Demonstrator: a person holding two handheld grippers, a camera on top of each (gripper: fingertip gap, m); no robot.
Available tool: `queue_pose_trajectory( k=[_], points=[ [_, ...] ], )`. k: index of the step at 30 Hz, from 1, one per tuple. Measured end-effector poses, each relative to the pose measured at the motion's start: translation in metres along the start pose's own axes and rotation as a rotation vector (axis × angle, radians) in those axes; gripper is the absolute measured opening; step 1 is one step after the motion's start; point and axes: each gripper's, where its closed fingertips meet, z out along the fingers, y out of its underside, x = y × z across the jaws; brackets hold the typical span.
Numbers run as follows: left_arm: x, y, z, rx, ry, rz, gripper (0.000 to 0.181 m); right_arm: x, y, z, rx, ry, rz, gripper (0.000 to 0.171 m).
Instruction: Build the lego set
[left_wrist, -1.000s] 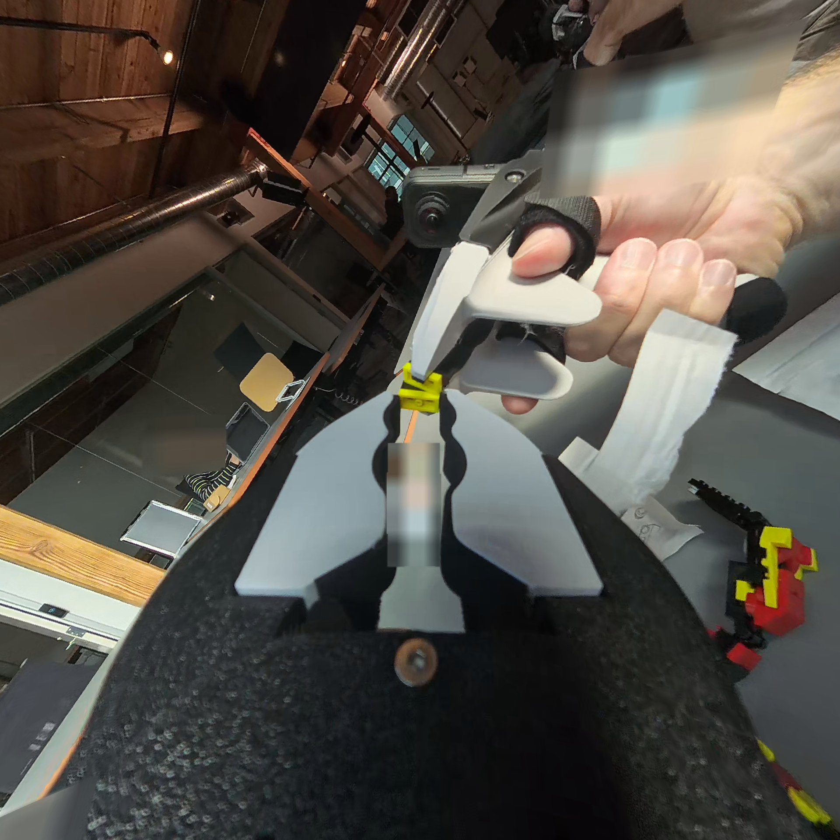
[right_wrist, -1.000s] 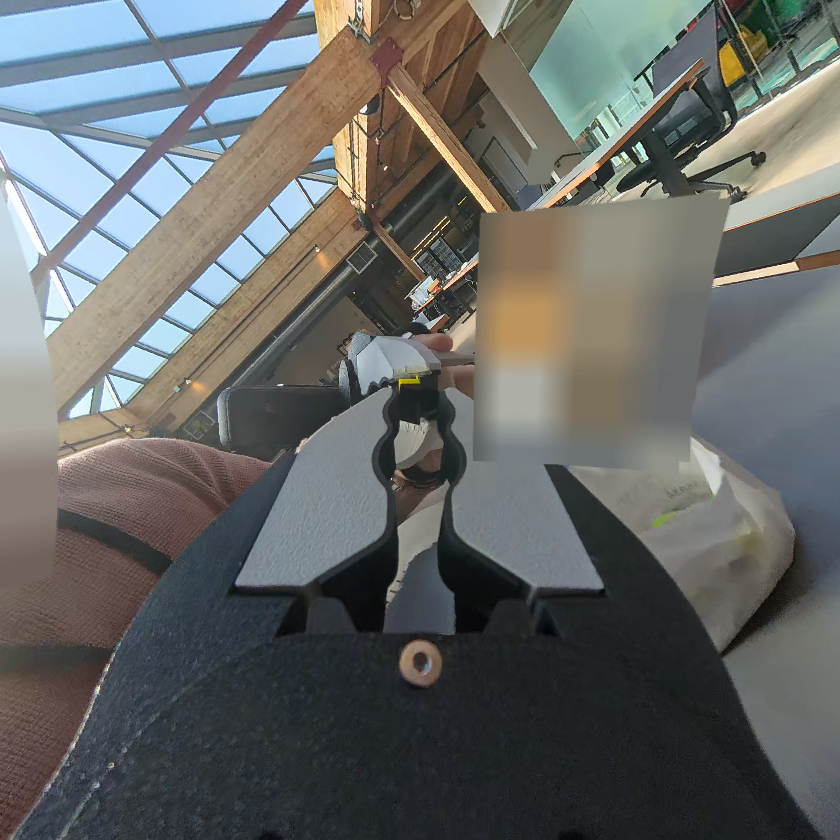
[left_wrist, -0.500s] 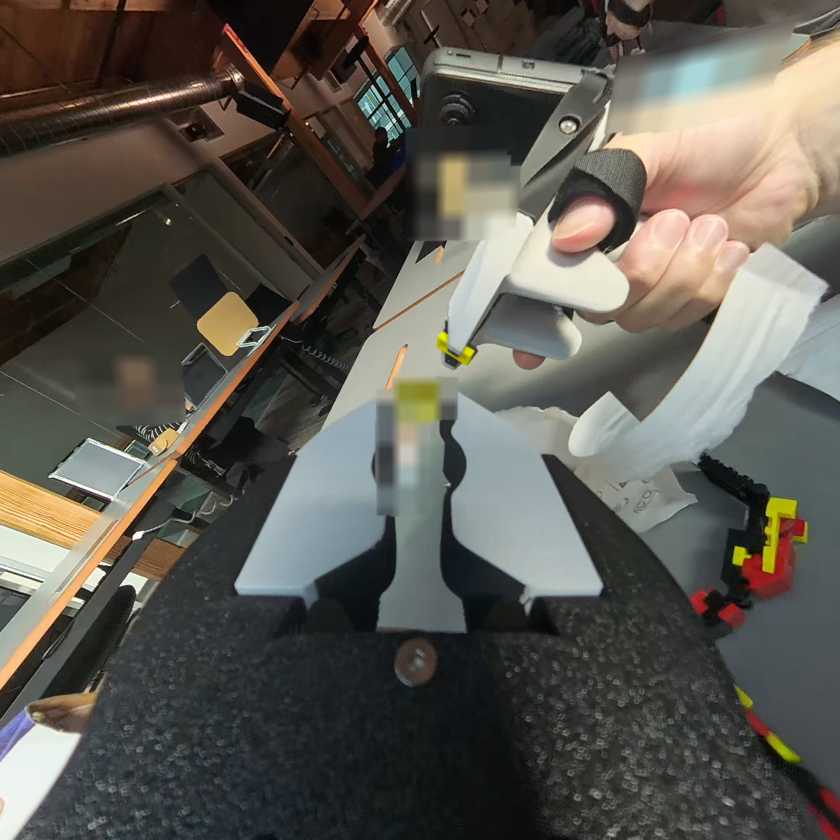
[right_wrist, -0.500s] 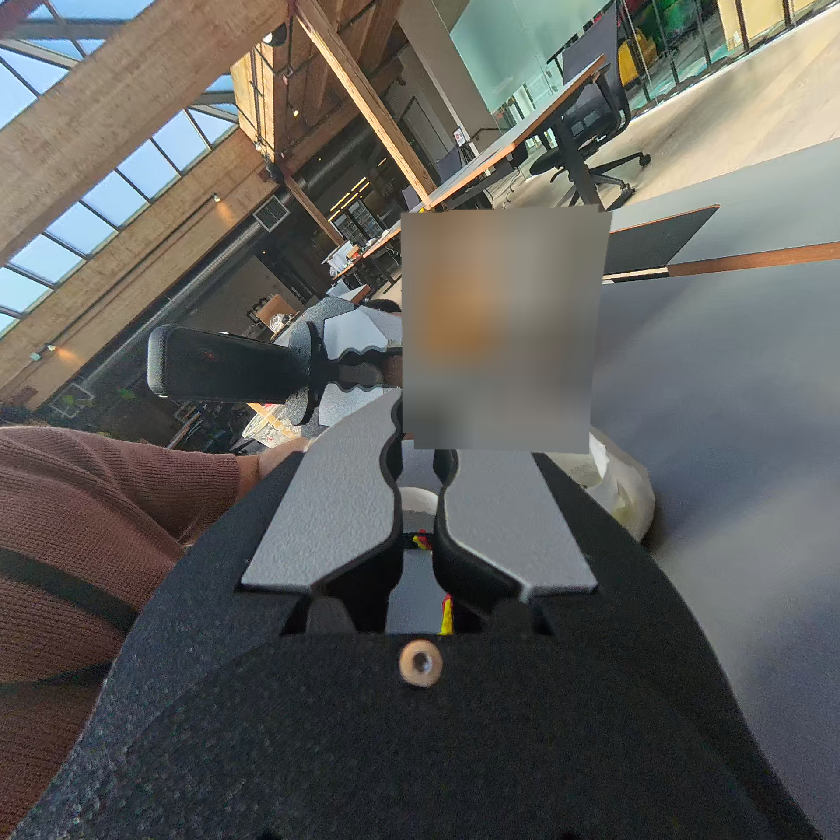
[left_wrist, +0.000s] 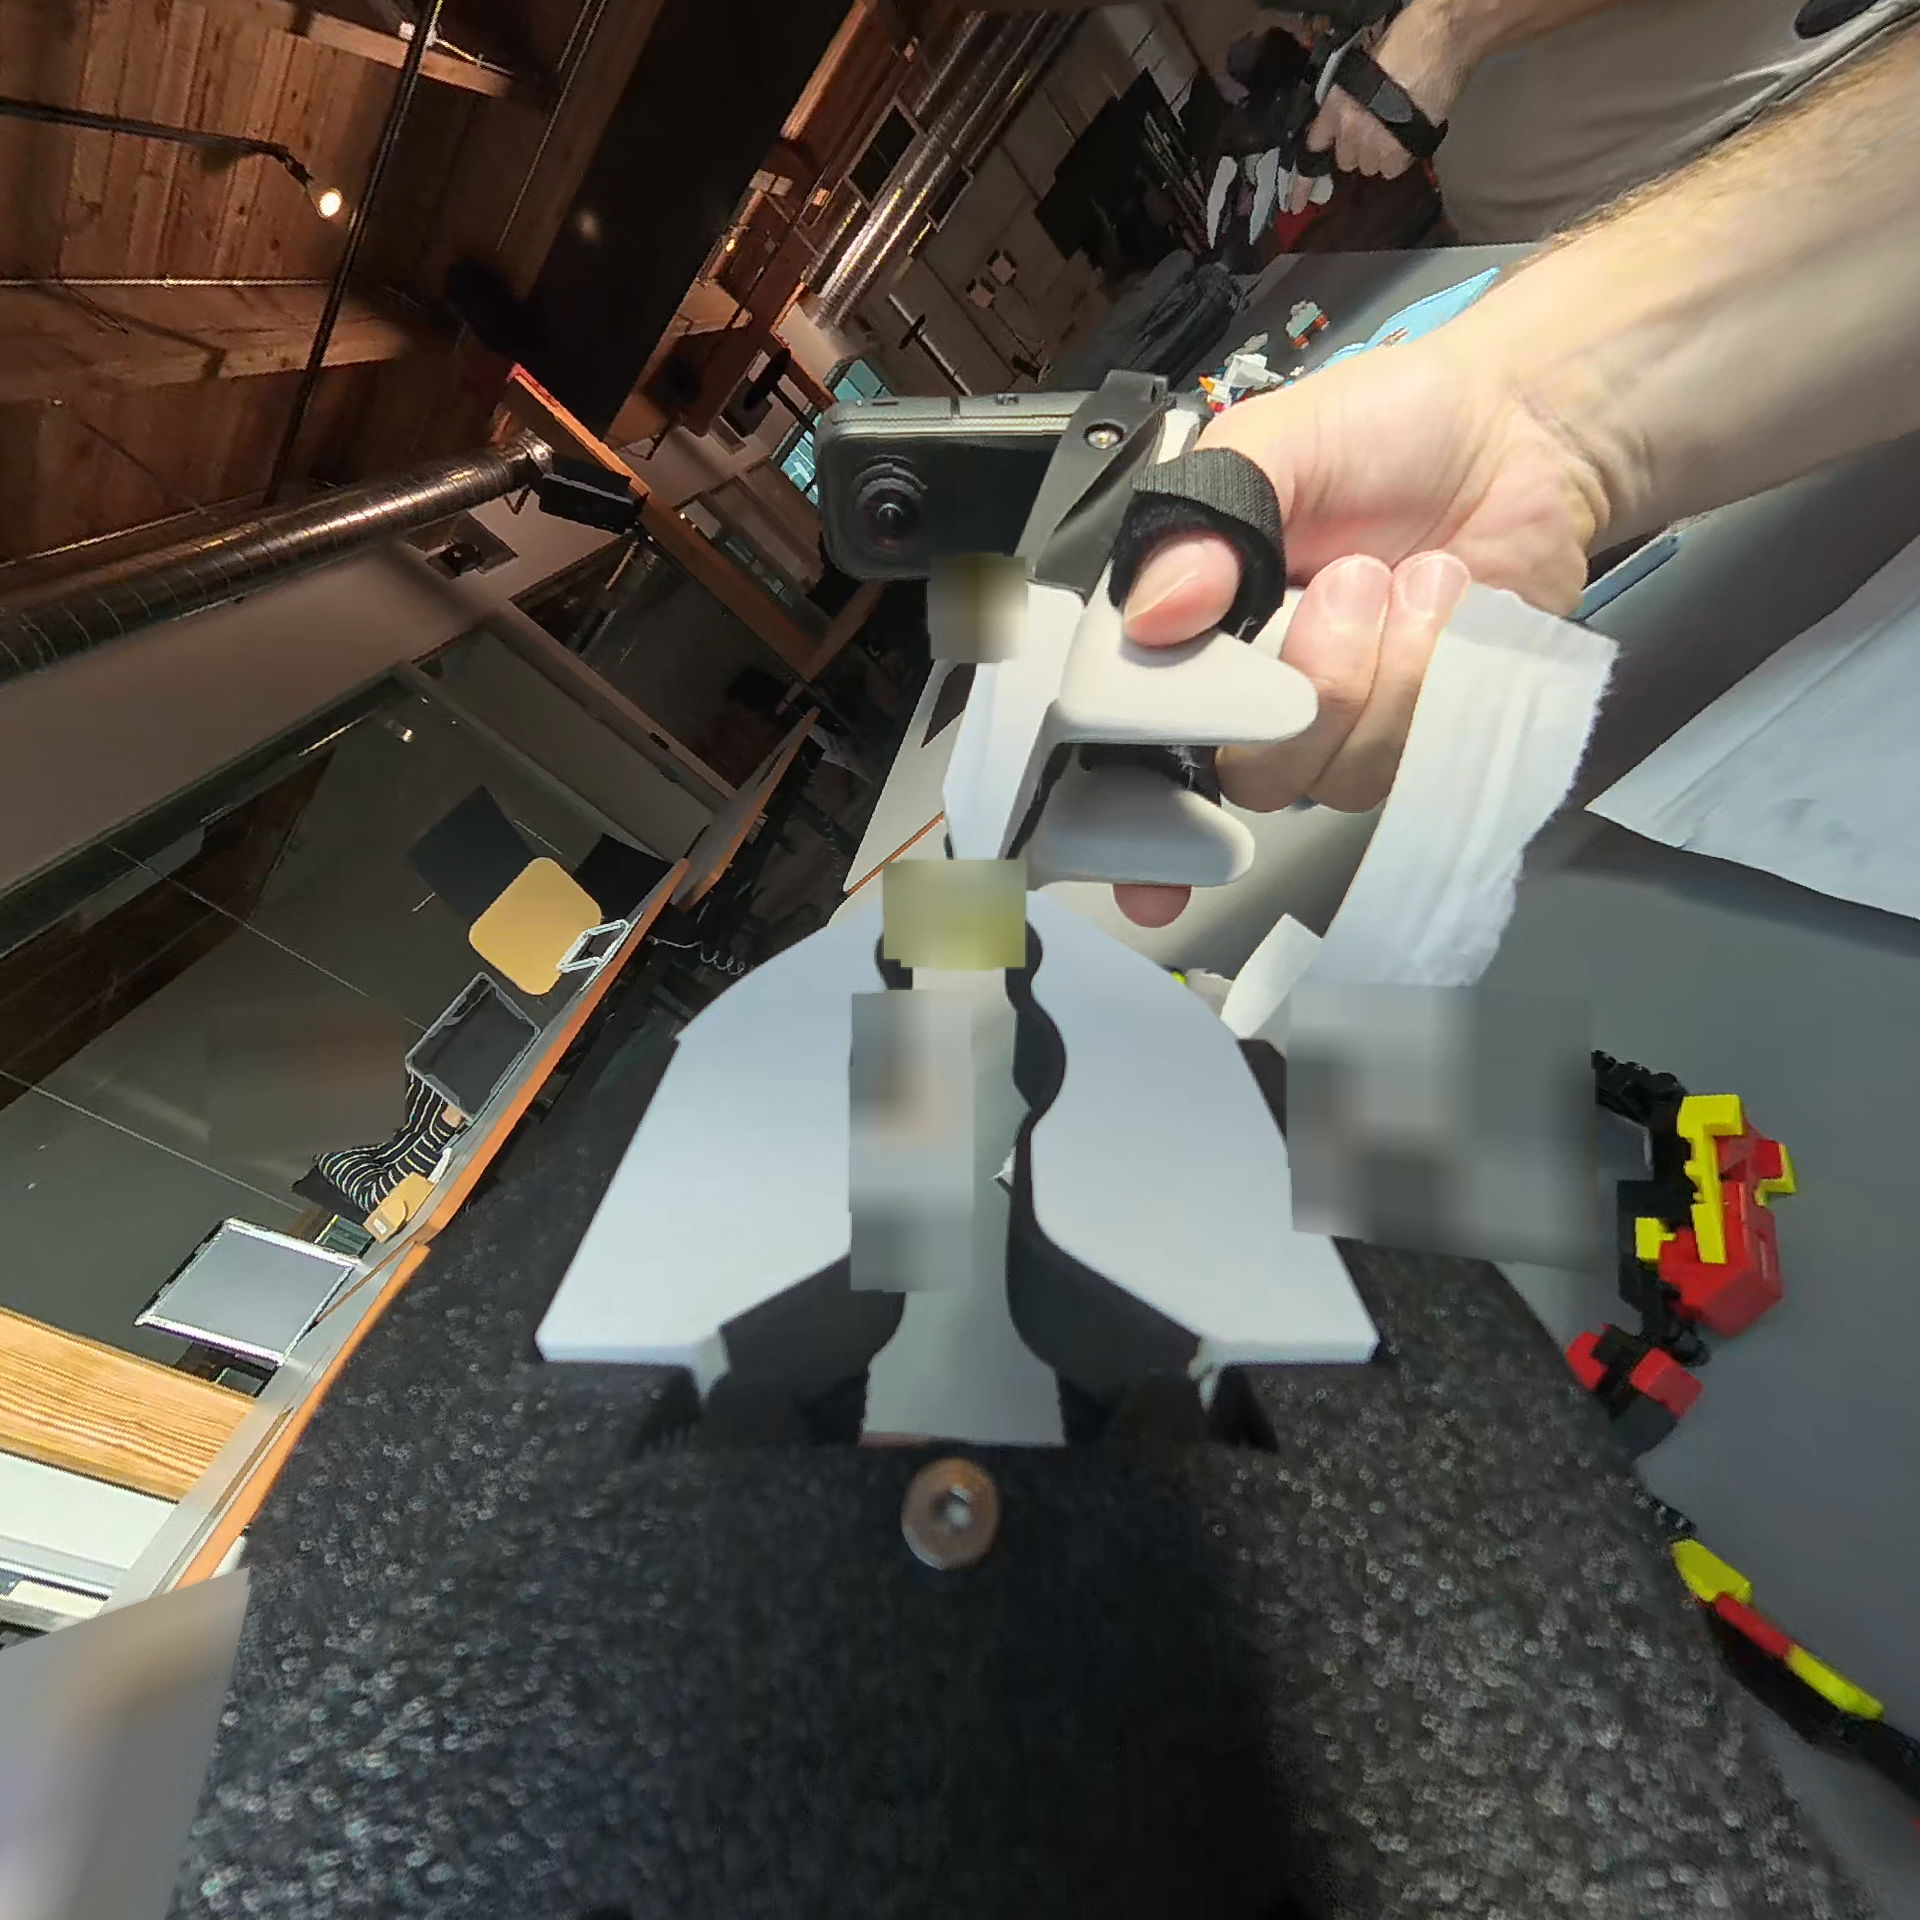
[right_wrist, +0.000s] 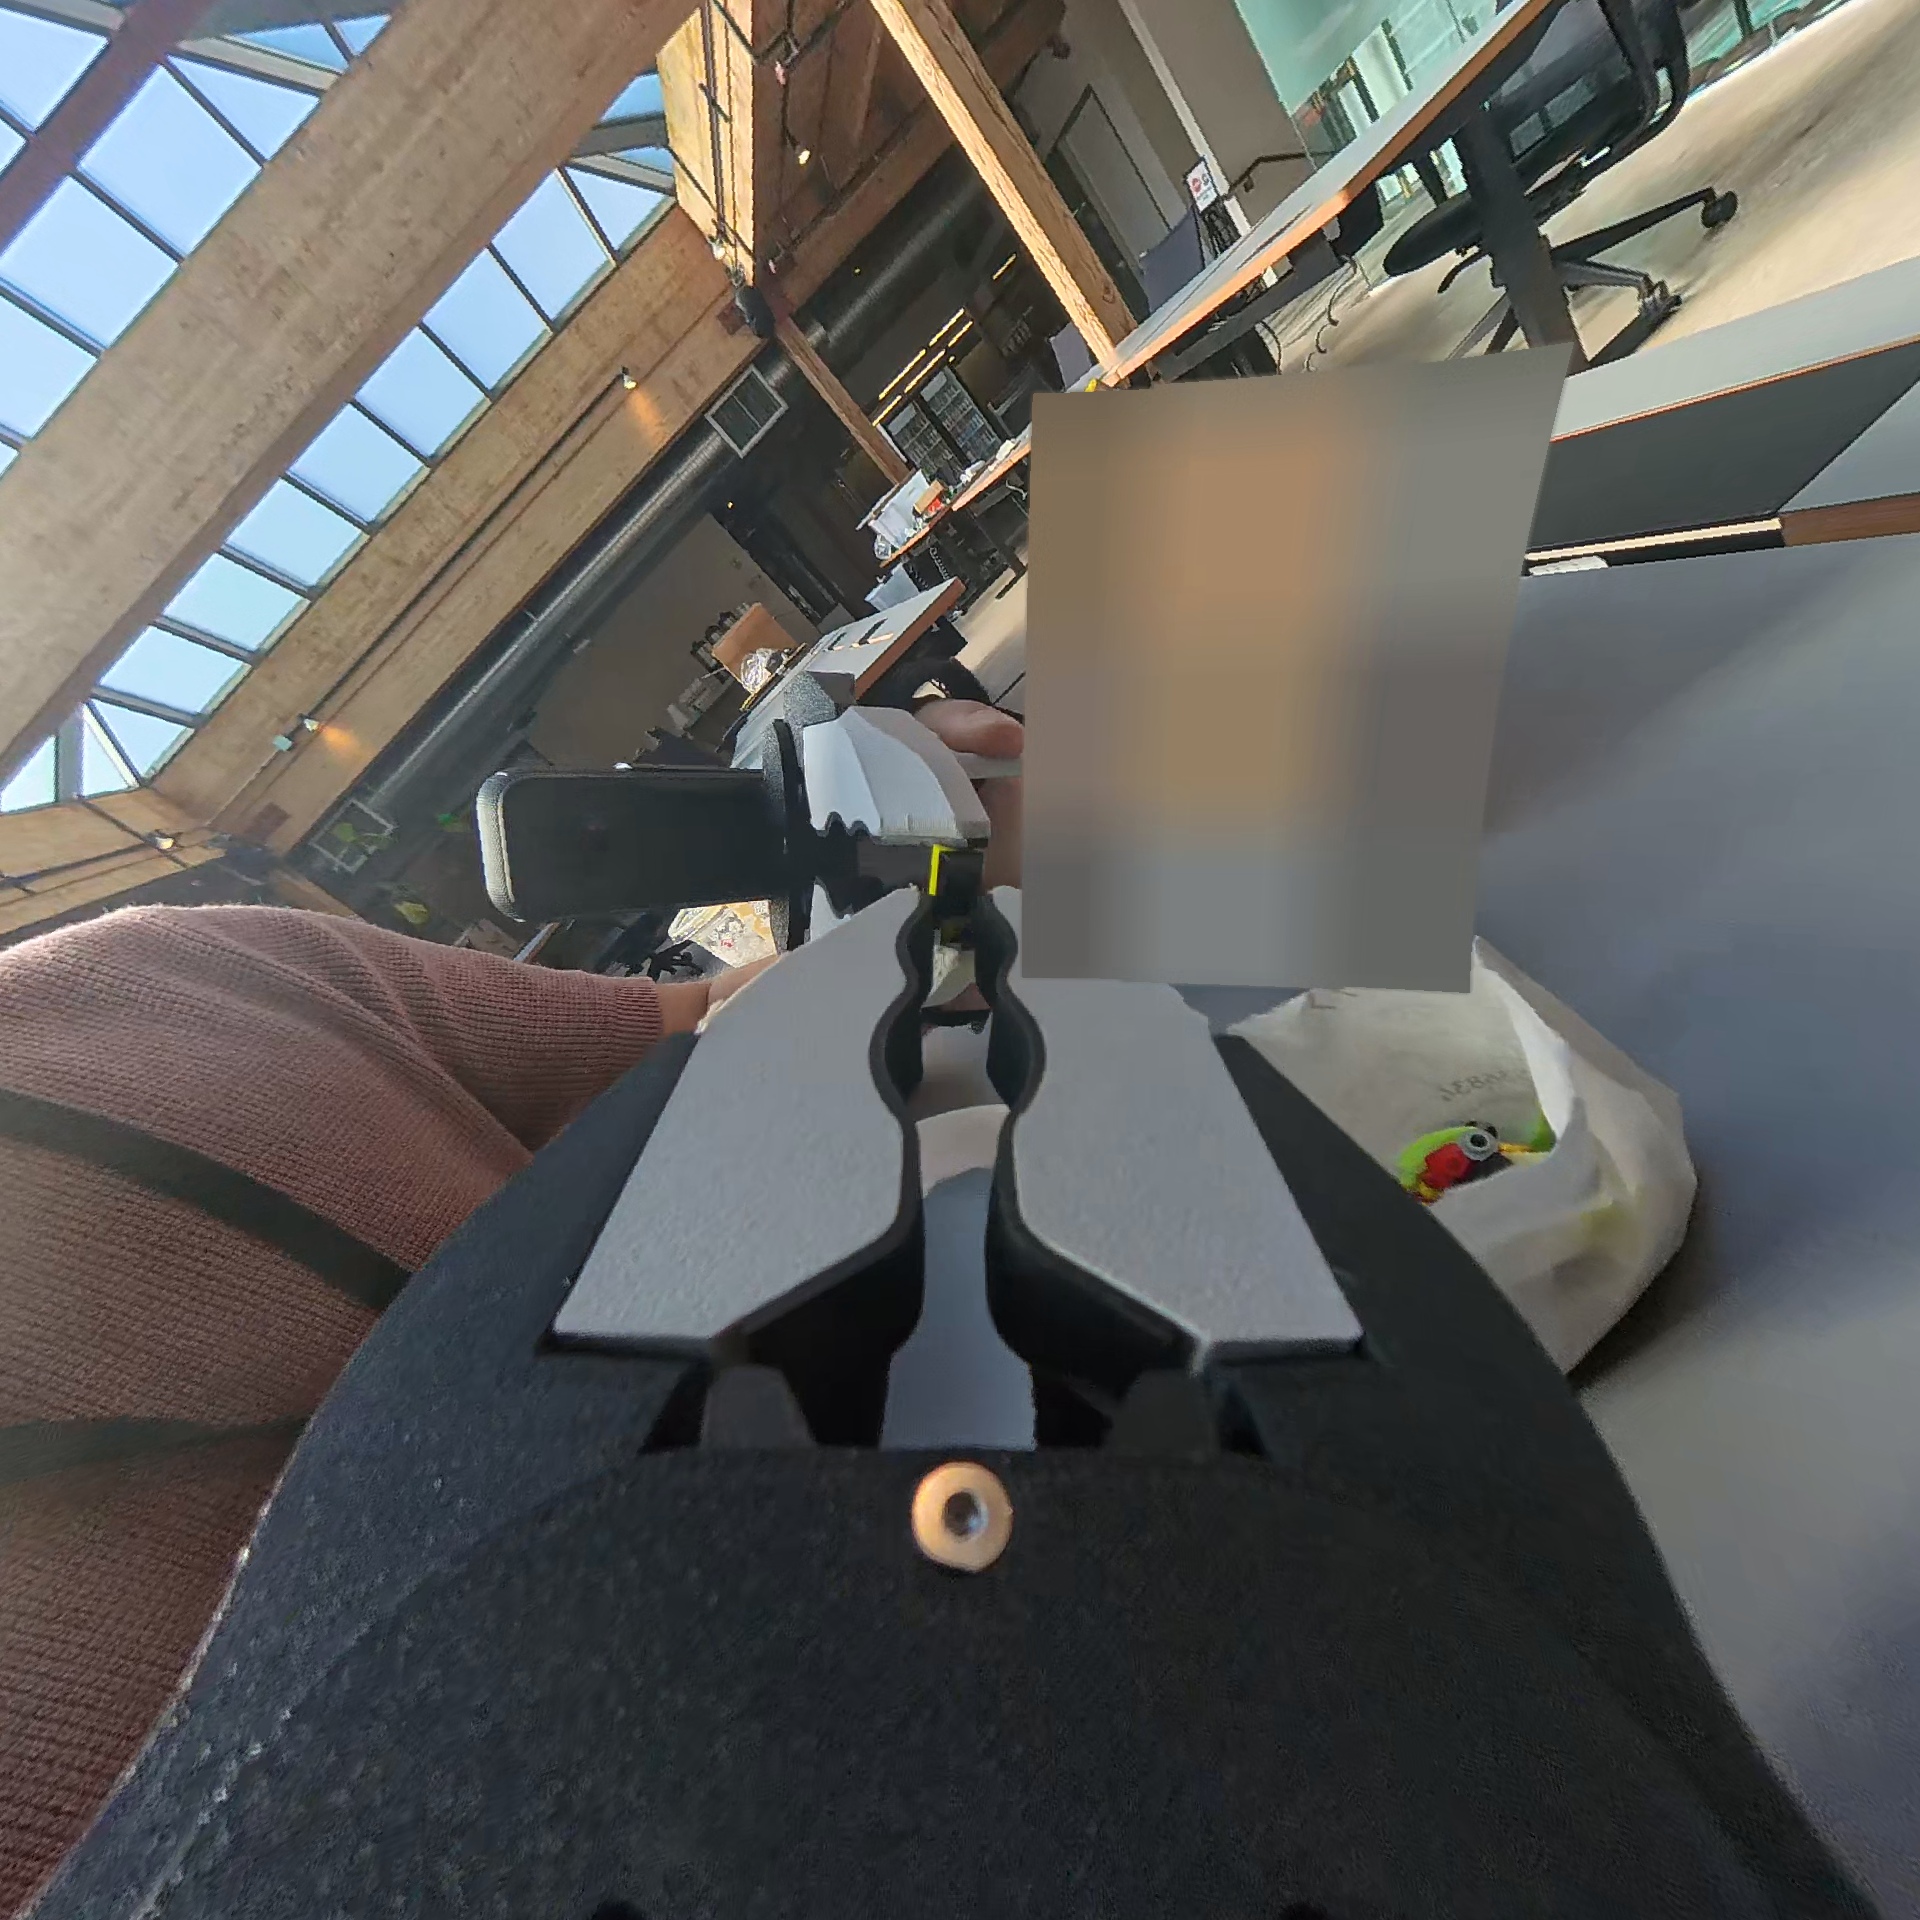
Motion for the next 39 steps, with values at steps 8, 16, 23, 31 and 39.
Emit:
queue_pose_trajectory(
  k=[8,16,23,31,39],
  points=[
    [-0.004,-0.005,-0.001,0.062,0.012,-0.065,0.017,-0.005,-0.005,0.001,0.038,-0.05,0.04,0.006],
    [-0.005,-0.008,0.0,0.063,0.02,-0.034,0.017,-0.007,-0.008,-0.001,0.05,-0.078,0.058,0.005],
    [-0.009,-0.005,-0.001,0.169,0.104,-0.364,0.016,-0.005,-0.012,-0.007,0.017,-0.006,-0.1,0.0],
    [-0.005,0.003,0.004,0.115,0.071,-0.232,0.017,0.009,-0.006,-0.009,0.02,-0.068,0.027,0.015],
    [-0.002,-0.003,0.005,0.097,0.062,-0.135,0.017,0.0,-0.007,-0.003,0.017,-0.103,0.02,0.008]
  ],
)
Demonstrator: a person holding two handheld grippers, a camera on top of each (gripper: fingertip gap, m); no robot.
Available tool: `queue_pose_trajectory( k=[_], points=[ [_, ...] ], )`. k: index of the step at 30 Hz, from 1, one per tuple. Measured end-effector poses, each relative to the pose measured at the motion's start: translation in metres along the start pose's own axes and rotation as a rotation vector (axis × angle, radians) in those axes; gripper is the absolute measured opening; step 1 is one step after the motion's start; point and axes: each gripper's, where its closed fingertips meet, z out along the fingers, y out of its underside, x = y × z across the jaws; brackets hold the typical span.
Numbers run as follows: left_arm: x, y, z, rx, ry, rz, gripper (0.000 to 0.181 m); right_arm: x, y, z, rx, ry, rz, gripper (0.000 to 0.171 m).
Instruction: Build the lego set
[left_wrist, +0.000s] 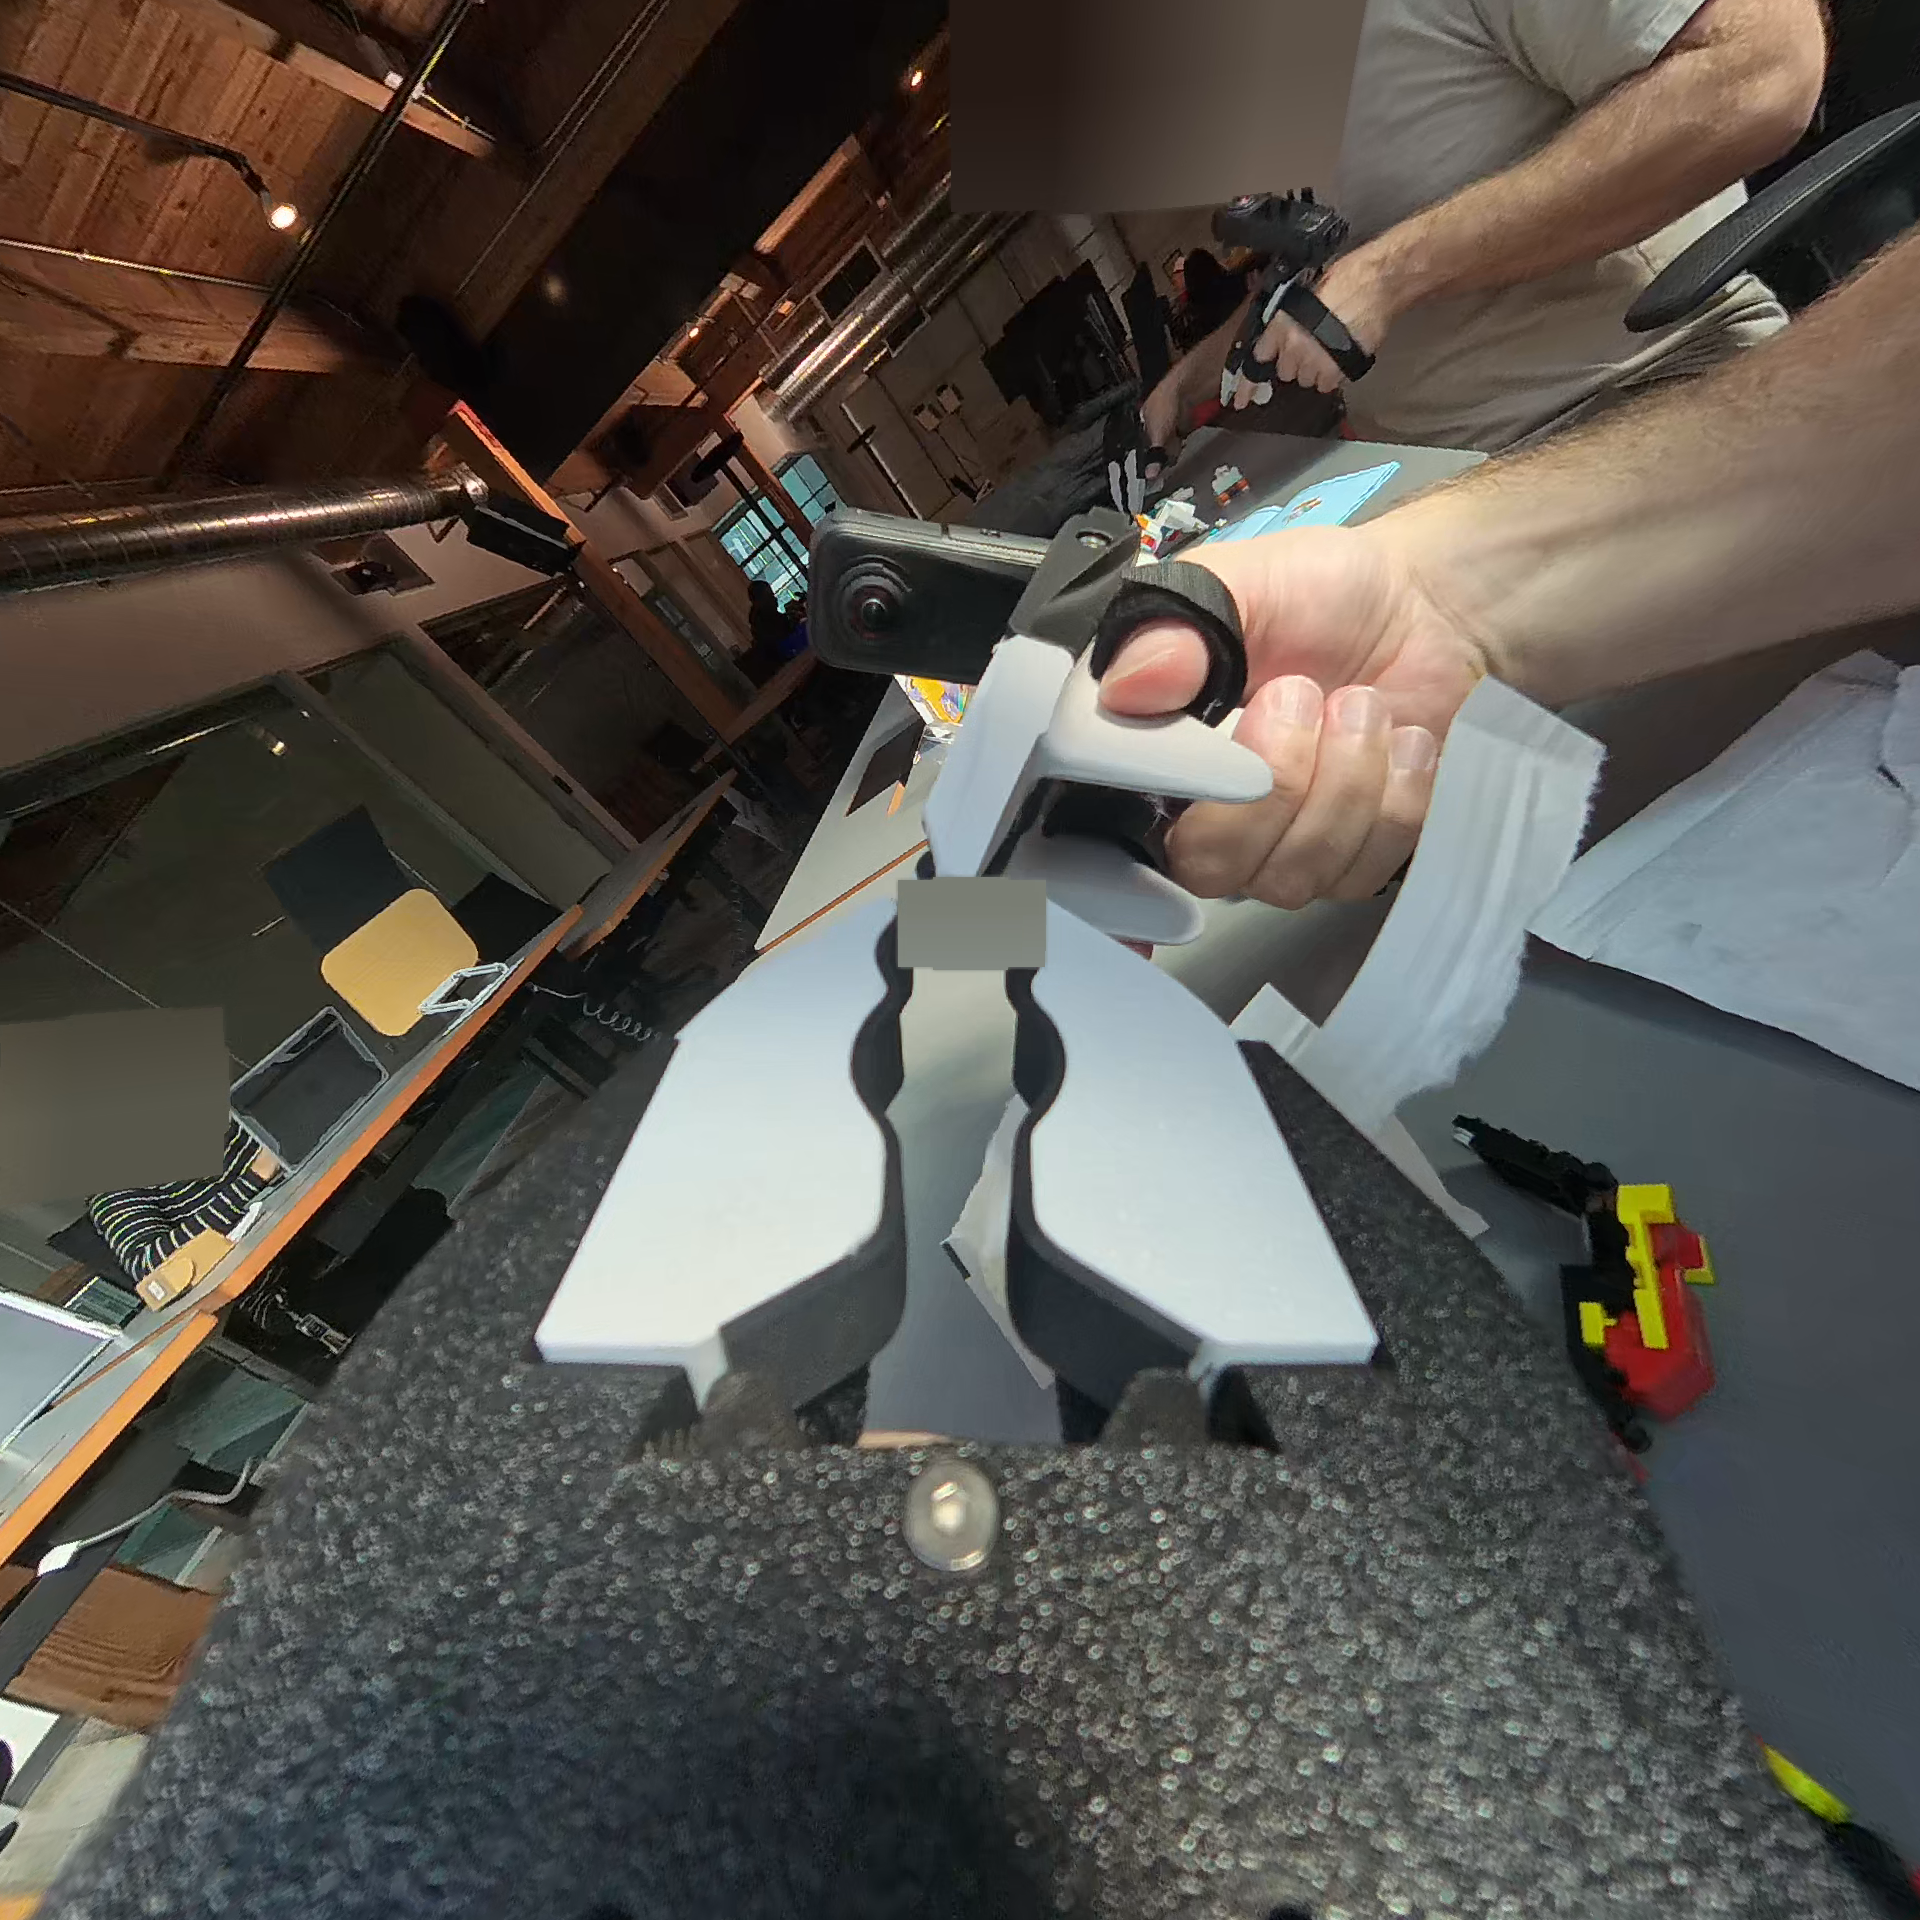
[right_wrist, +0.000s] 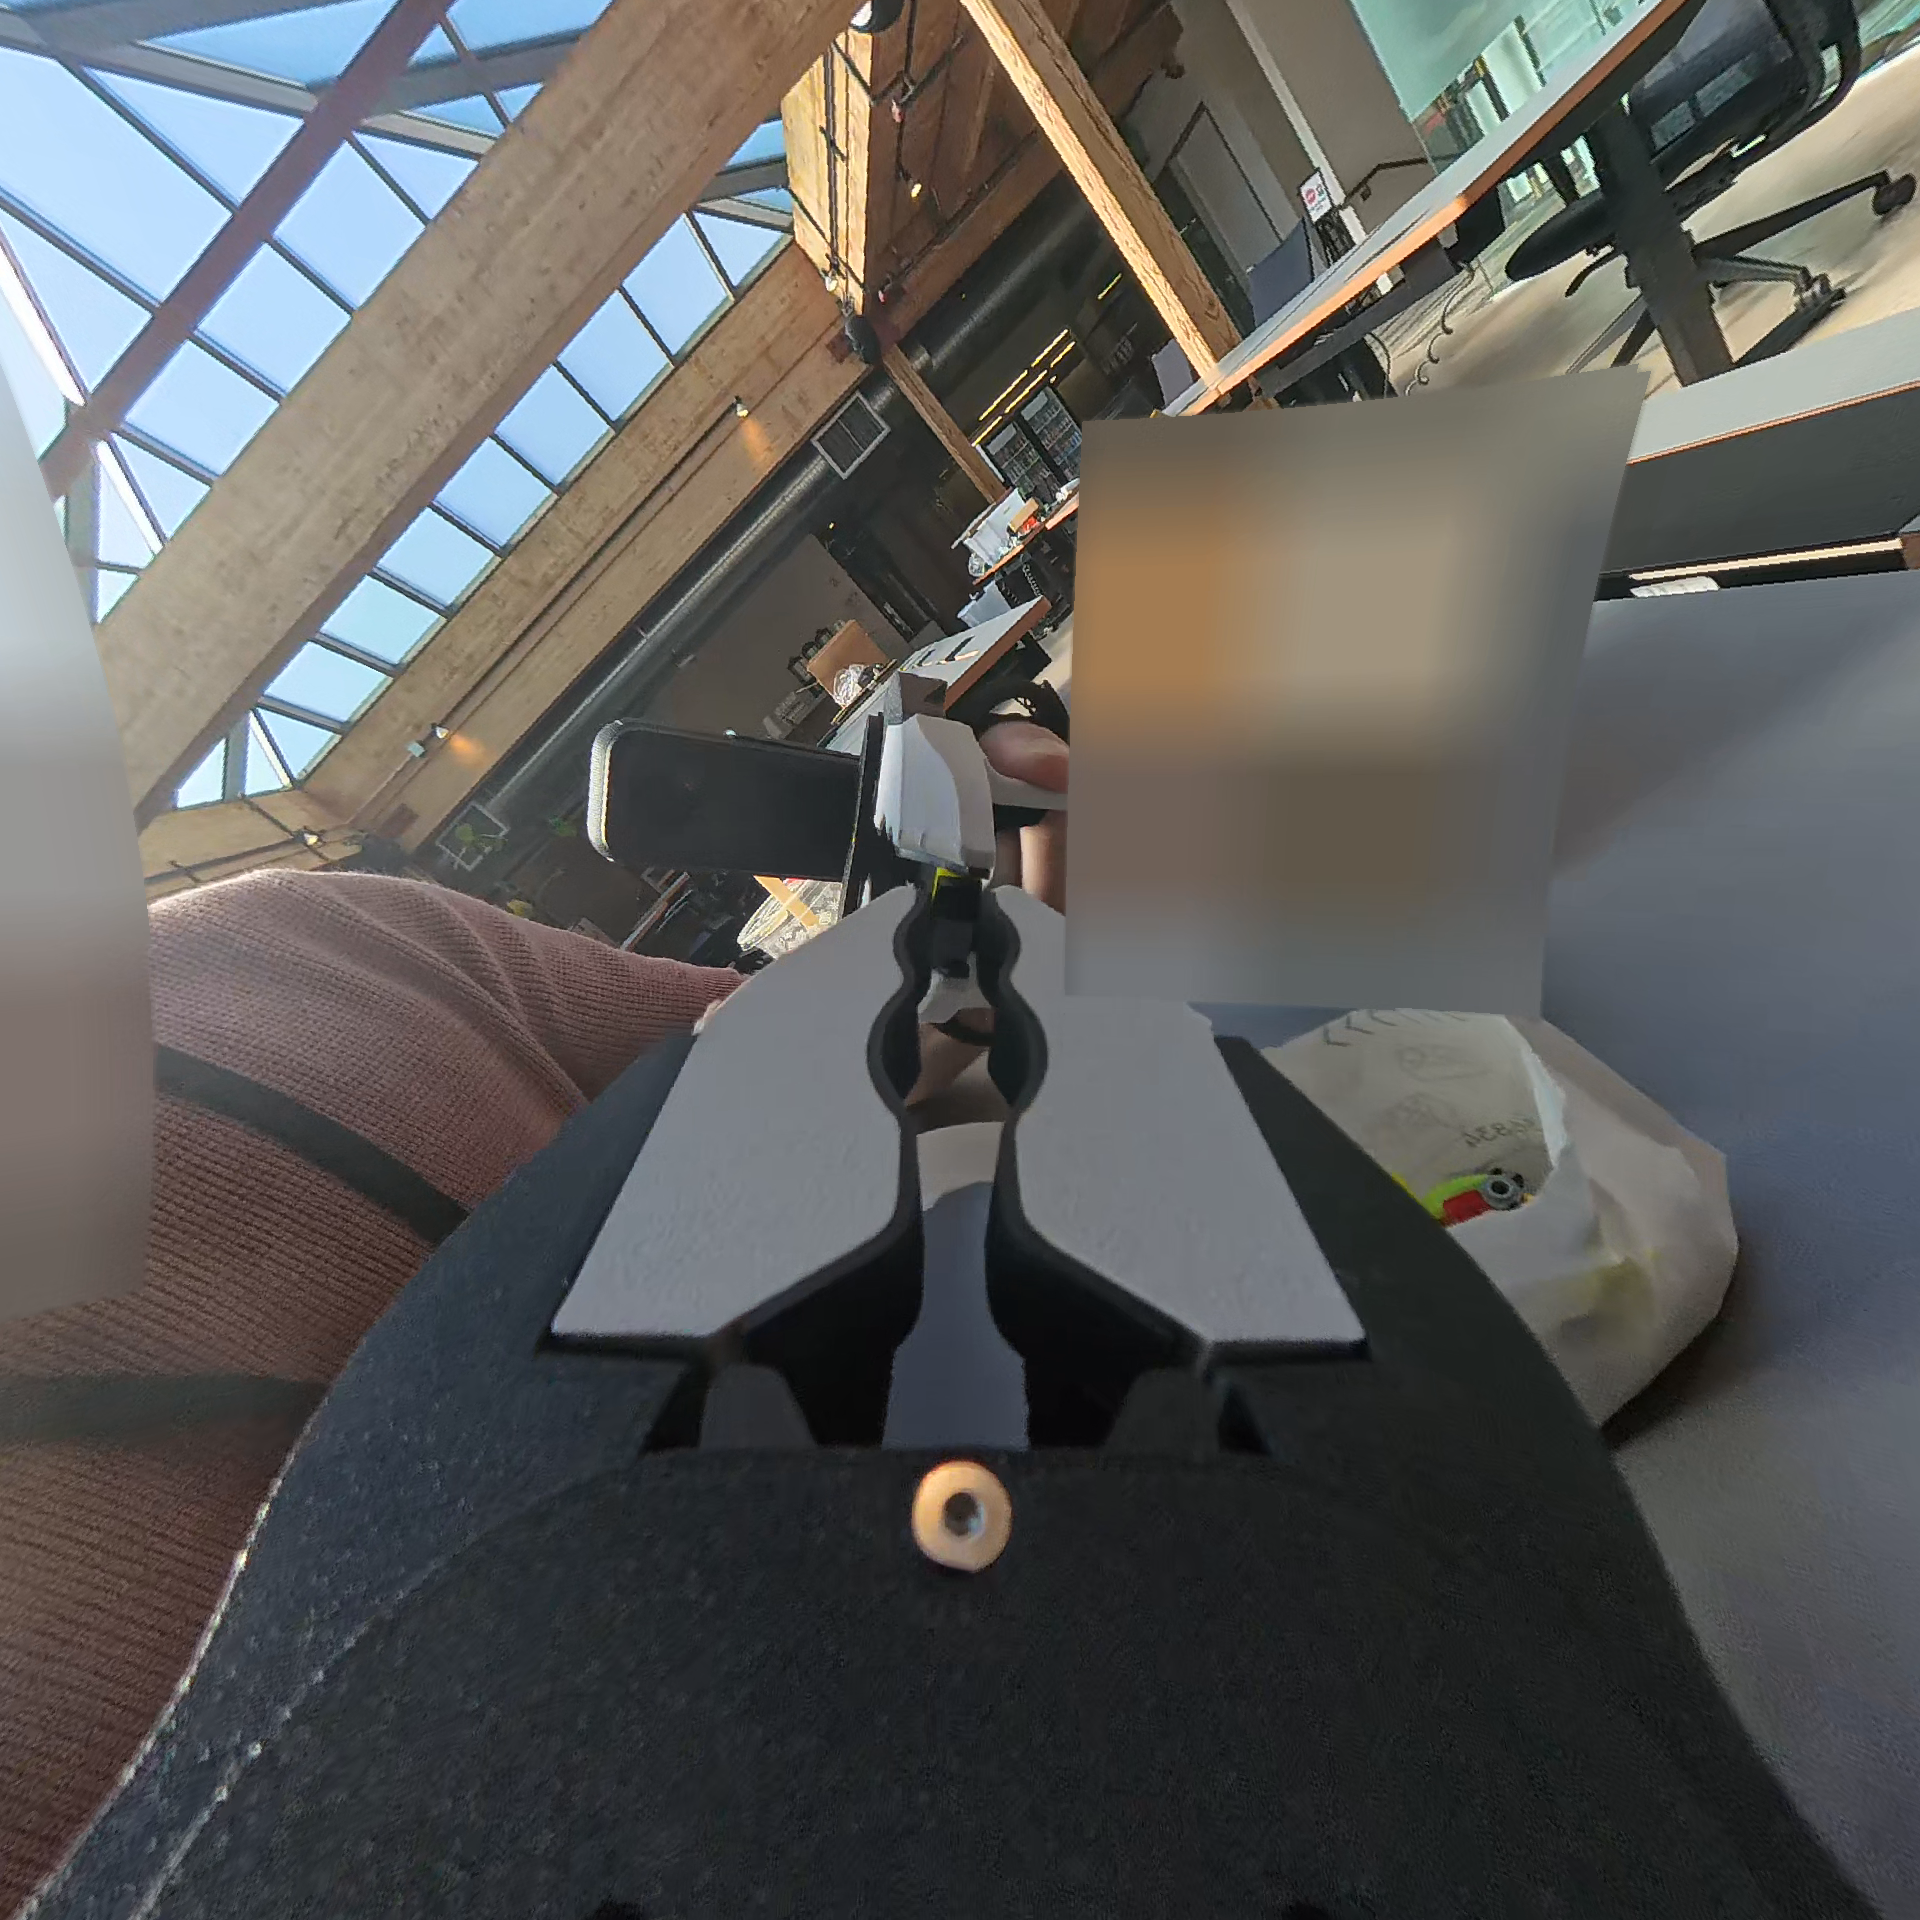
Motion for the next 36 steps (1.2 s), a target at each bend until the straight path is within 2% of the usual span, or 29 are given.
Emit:
queue_pose_trajectory(
  k=[3,6,10,11,12,13,14,17,19,21,23,25,28,30,32,36],
  points=[
    [0.0,-0.004,-0.001,0.03,0.015,-0.072,0.017,-0.003,-0.001,0.0,0.0,0.024,-0.07,0.007],
    [-0.001,-0.008,-0.002,0.116,0.052,-0.284,0.016,-0.006,-0.003,0.001,0.011,0.085,-0.198,0.007],
    [-0.001,-0.015,-0.002,0.211,0.109,-0.508,0.016,-0.013,-0.004,0.0,0.03,0.049,-0.239,0.007],
    [-0.002,-0.014,-0.003,0.223,0.112,-0.55,0.013,-0.014,-0.009,-0.002,0.066,0.038,-0.229,0.006],
    [-0.008,-0.013,-0.007,0.259,0.1,-0.615,0.0,-0.018,-0.018,-0.009,0.115,0.012,-0.227,0.006],
    [-0.015,-0.013,-0.012,0.298,0.09,-0.68,0.0,-0.018,-0.021,-0.014,0.117,0.024,-0.245,0.006],
    [-0.016,-0.01,-0.013,0.275,0.086,-0.654,0.0,-0.013,-0.017,-0.015,0.077,0.041,-0.233,0.006],
    [-0.013,-0.001,-0.01,0.094,0.031,-0.406,0.0,0.006,-0.009,-0.014,0.052,0.115,-0.173,0.007],
    [-0.015,0.015,-0.013,-0.056,0.019,-0.271,0.001,0.024,-0.004,-0.022,-0.035,0.25,-0.226,0.007],
    [-0.004,0.037,-0.017,-0.24,0.151,-0.205,0.006,0.038,-0.002,-0.034,-0.137,0.389,-0.329,0.007],
    [0.007,0.055,-0.018,-0.416,0.321,-0.164,0.007,0.039,-0.003,-0.038,-0.158,0.418,-0.36,0.007],
    [0.002,0.066,-0.012,-0.567,0.424,-0.086,0.006,0.043,-0.003,-0.041,-0.156,0.446,-0.37,0.008],
    [0.025,0.077,-0.014,-0.807,0.785,-0.173,0.011,0.045,-0.003,-0.046,-0.137,0.445,-0.349,0.007],
    [0.031,0.088,-0.01,-0.911,0.876,-0.13,0.013,0.046,-0.005,-0.052,-0.118,0.452,-0.344,0.007],
    [0.041,0.091,-0.005,-0.941,0.942,-0.114,0.013,0.044,-0.008,-0.057,-0.092,0.441,-0.334,0.007],
    [0.053,0.106,-0.015,-1.093,1.057,-0.069,0.015,0.044,-0.012,-0.064,-0.057,0.426,-0.318,0.007]
  ],
)
